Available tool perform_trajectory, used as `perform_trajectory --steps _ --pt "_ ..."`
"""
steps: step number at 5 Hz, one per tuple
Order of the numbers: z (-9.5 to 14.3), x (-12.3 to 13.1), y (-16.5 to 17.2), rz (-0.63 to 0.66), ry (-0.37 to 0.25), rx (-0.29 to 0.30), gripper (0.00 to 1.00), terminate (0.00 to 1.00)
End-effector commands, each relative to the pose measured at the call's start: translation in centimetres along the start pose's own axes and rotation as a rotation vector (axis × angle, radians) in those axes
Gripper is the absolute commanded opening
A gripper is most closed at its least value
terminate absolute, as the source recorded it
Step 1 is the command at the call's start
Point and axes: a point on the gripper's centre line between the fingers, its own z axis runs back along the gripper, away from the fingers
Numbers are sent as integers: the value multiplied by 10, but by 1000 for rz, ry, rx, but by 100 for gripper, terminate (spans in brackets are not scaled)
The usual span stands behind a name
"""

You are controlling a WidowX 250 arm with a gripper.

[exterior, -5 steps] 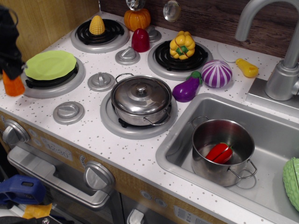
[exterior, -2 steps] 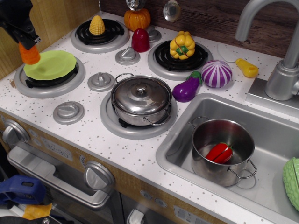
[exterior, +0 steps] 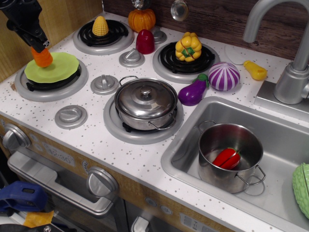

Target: Put carrot on plate

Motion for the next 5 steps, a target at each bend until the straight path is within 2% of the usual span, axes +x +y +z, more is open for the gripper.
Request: perform_trajectory --steps 1,2,4,5 --pt "11 2 3 16 -23 13 0 0" --pt "8 0 -1 12 -43 -7 100 0" --pt "5 0 -3 -4 -60 -16 100 0" --pt "5 0 -3 -4 -60 -16 100 100"
